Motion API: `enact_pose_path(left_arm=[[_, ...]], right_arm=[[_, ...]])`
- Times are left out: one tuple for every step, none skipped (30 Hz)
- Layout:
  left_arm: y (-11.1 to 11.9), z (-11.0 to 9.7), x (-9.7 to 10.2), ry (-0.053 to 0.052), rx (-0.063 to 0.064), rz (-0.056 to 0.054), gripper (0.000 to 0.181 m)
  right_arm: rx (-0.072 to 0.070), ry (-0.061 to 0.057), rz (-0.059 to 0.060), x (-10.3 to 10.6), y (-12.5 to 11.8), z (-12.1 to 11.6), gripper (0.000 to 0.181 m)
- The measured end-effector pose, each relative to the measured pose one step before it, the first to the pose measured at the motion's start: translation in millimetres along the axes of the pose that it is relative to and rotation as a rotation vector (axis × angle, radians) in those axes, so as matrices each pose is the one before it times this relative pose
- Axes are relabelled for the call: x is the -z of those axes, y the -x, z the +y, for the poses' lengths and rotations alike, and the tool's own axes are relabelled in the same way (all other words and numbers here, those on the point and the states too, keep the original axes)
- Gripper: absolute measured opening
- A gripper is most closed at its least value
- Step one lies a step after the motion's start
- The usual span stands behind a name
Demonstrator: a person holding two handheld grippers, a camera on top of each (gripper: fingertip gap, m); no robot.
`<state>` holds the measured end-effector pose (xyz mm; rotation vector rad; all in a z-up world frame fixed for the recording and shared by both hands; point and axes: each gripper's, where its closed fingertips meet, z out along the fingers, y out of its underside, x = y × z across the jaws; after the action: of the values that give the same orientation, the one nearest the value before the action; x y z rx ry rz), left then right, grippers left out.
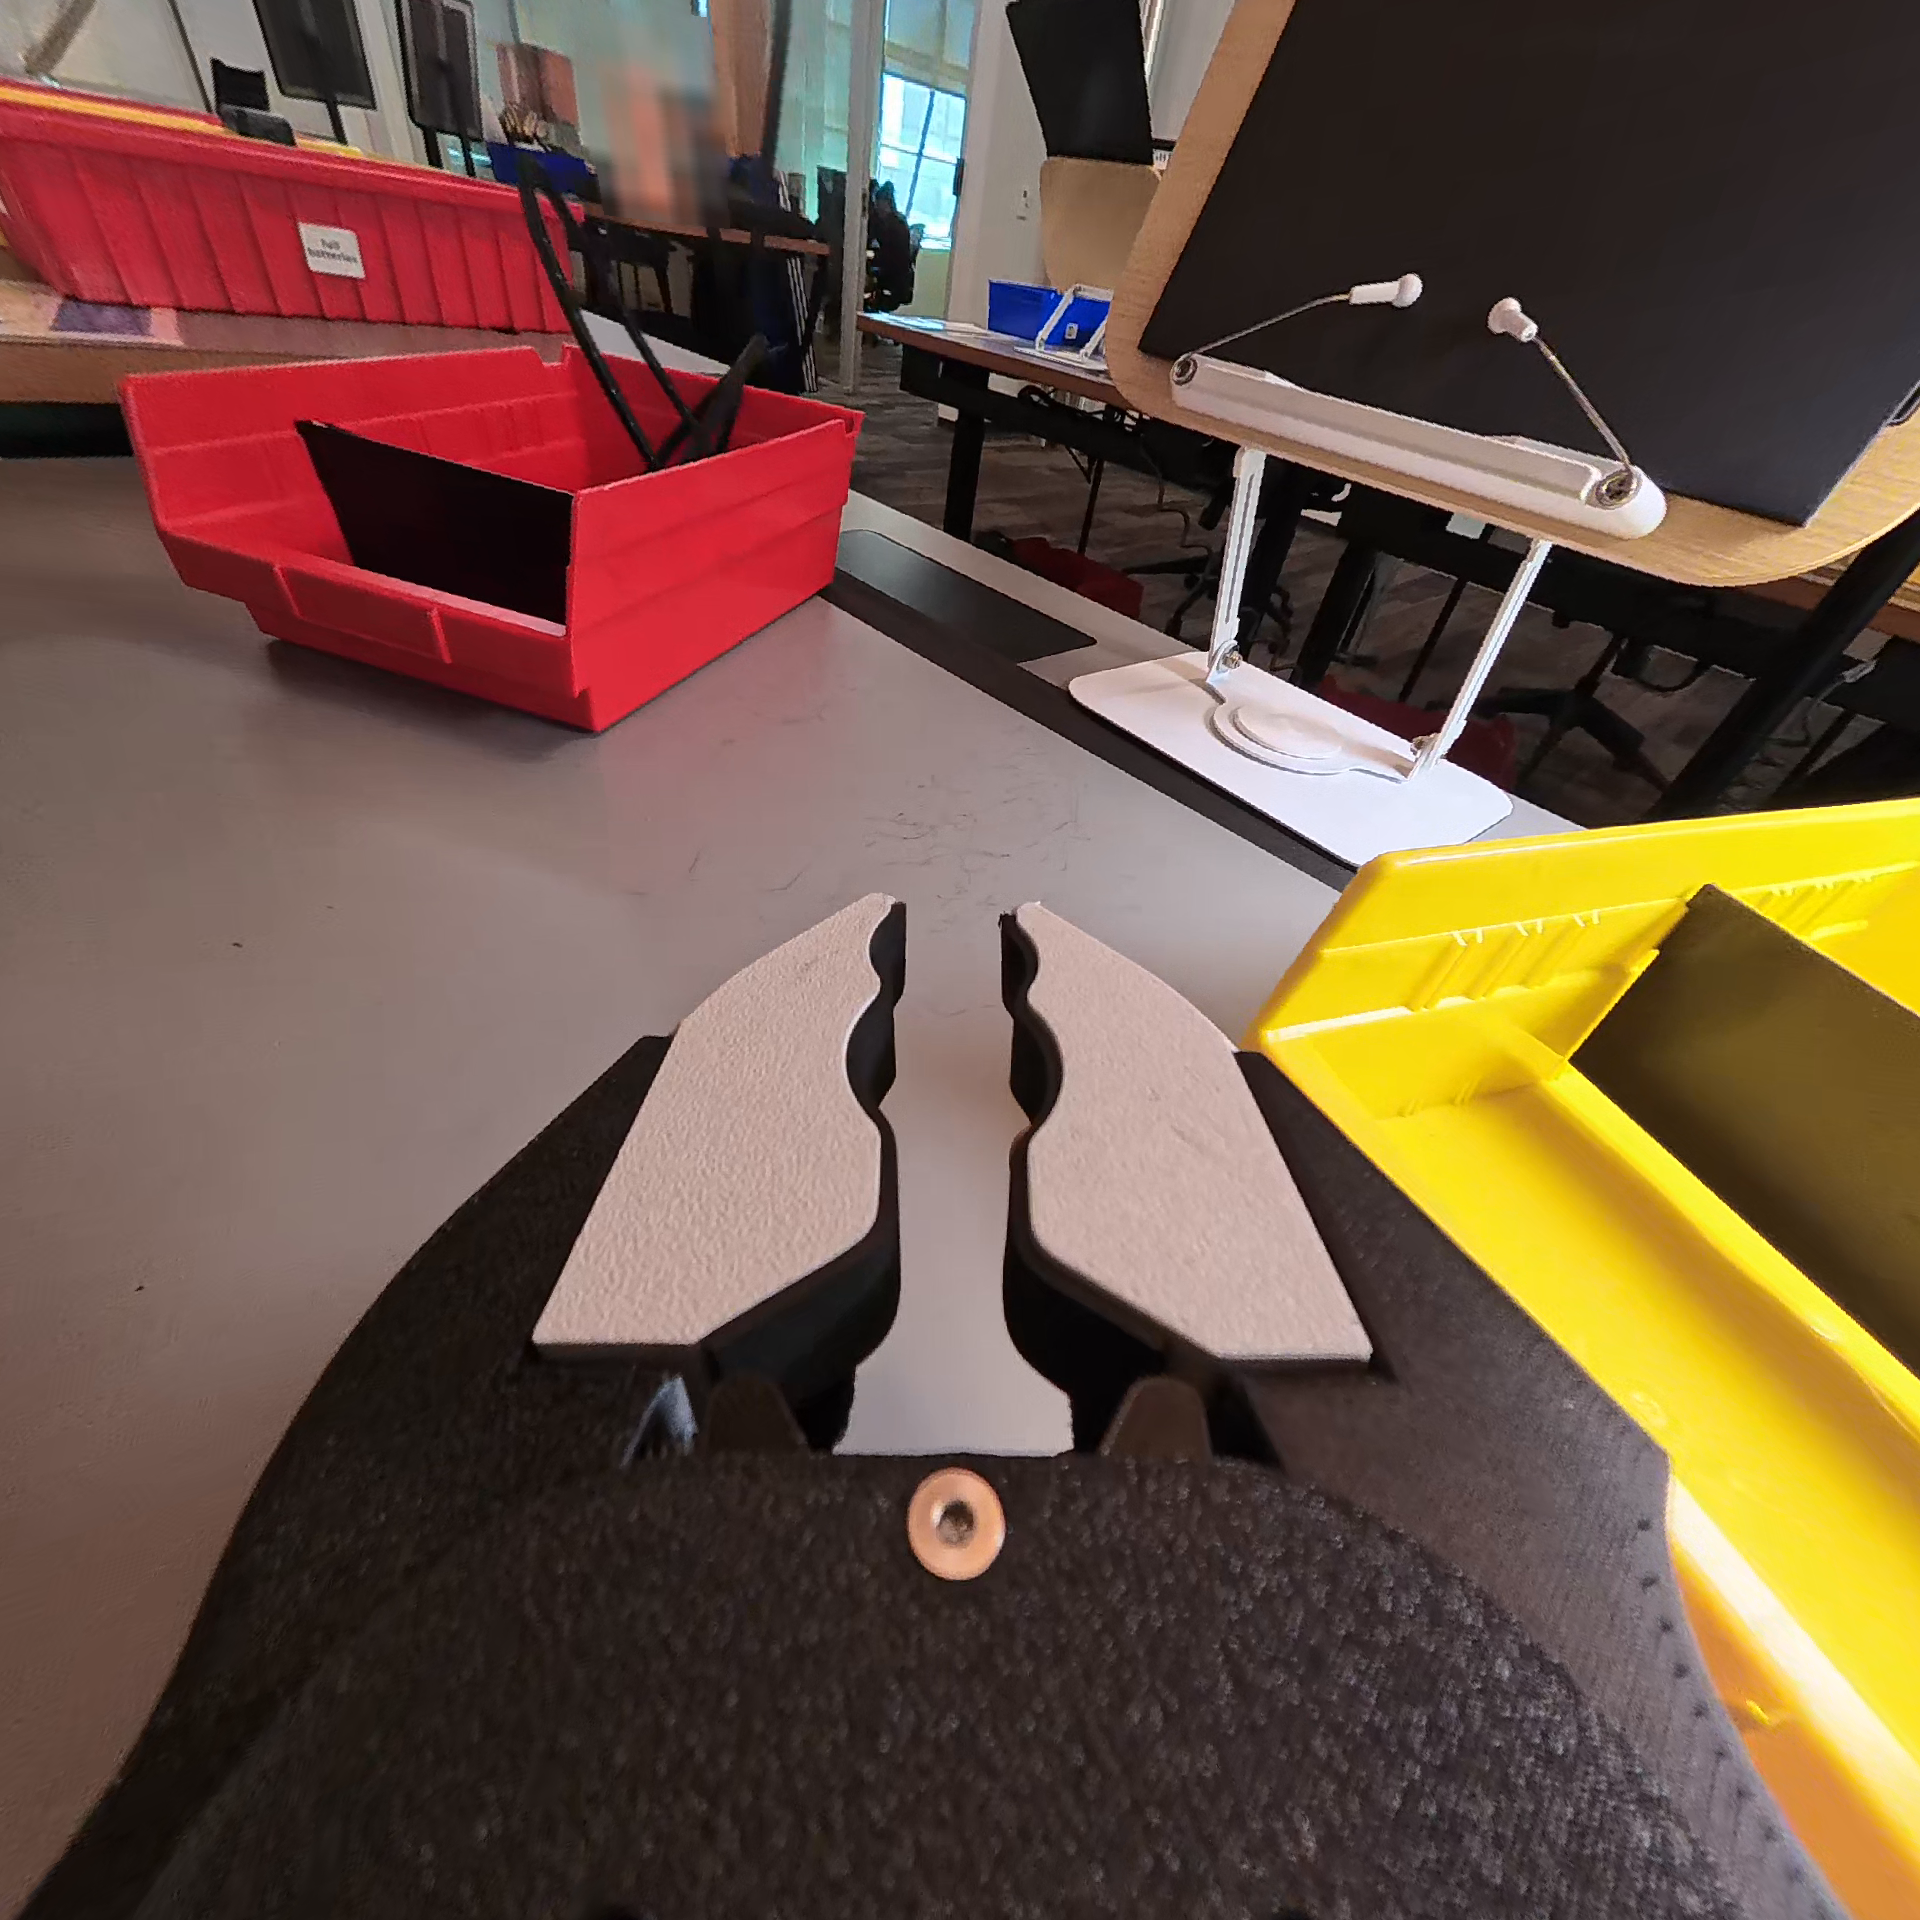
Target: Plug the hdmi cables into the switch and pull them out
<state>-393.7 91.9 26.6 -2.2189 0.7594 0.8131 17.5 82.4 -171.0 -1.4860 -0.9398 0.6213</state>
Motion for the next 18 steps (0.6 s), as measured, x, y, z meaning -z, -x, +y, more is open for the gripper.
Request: enact_pose_path(left_arm=[[3.97,-0.97,3.37,0.0069,-0.0338,-0.0356,0.023],[4.12,-1.79,3.55,0.0003,-0.0280,-0.0344,0.023],[3.96,-2.18,3.69,-0.0051,-0.0274,-0.0336,0.023],[4.61,-2.66,3.88,-0.0086,-0.0220,-0.0343,0.023],[4.67,-2.59,4.09,-0.0103,-0.0125,-0.0279,0.023],[3.75,-2.50,3.71,-0.0116,0.0016,-0.0148,0.023],[2.03,-2.07,3.03,-0.0100,0.0130,0.0019,0.023],[1.34,-2.09,2.29,-0.0107,0.0169,0.0064,0.023],[0.41,-1.26,1.59,-0.0077,0.0140,0.0093,0.023],[-1.15,-0.15,0.48,-0.0008,0.0101,0.0140,0.023],[-2.37,0.49,-0.52,0.0011,0.0066,0.0147,0.023],[-3.85,0.90,-1.33,0.0010,0.0042,0.0174,0.023],[-4.94,1.43,-2.06,0.0020,0.0025,0.0203,0.023],[-5.52,1.73,-2.69,0.0020,0.0016,0.0198,0.023],[-5.33,1.88,-3.03,0.0016,0.0013,0.0170,0.023],[-5.03,1.94,-3.16,0.0004,0.0016,0.0157,0.023],[-5.24,2.02,-3.12,0.0009,0.0042,0.0202,0.023],[-4.96,1.72,-3.13,-0.0011,0.0065,0.0223,0.023]], right_arm=[[-0.0021,-0.0012,-0.0006,0.15,-0.16,-0.16,0.017],[-0.0013,-0.0008,0.0001,0.15,-0.17,-0.14,0.017],[0.0000,-0.0009,0.0000,0.03,-0.06,-0.20,0.017],[0.0005,-0.0005,-0.0005,0.03,0.10,-0.17,0.017],[0.0006,-0.0001,-0.0008,-0.02,0.18,-0.14,0.017],[0.0005,0.0000,-0.0001,0.04,0.18,-0.13,0.017],[0.0004,-0.0006,-0.0003,0.14,0.25,-0.18,0.017],[0.0001,-0.0009,-0.0011,0.06,0.28,-0.22,0.017],[0.0002,-0.0004,-0.0009,0.01,0.31,-0.17,0.017],[0.0009,-0.0007,-0.0003,0.21,0.27,-0.40,0.017],[0.0013,-0.0017,0.0001,0.20,0.15,-0.42,0.017],[0.0007,-0.0017,-0.0006,0.23,0.25,-0.61,0.017],[0.0001,-0.0021,-0.0006,0.36,0.20,-0.53,0.017],[-0.0004,-0.0022,-0.0002,0.24,0.03,-0.53,0.017],[-0.0007,-0.0009,-0.0008,0.18,0.10,-0.28,0.017],[-0.0003,0.0005,-0.0002,0.11,0.01,0.18,0.017],[0.0000,0.0006,0.0003,-0.01,-0.23,0.31,0.017],[-0.0006,0.0003,-0.0002,-0.06,0.01,0.23,0.017]])
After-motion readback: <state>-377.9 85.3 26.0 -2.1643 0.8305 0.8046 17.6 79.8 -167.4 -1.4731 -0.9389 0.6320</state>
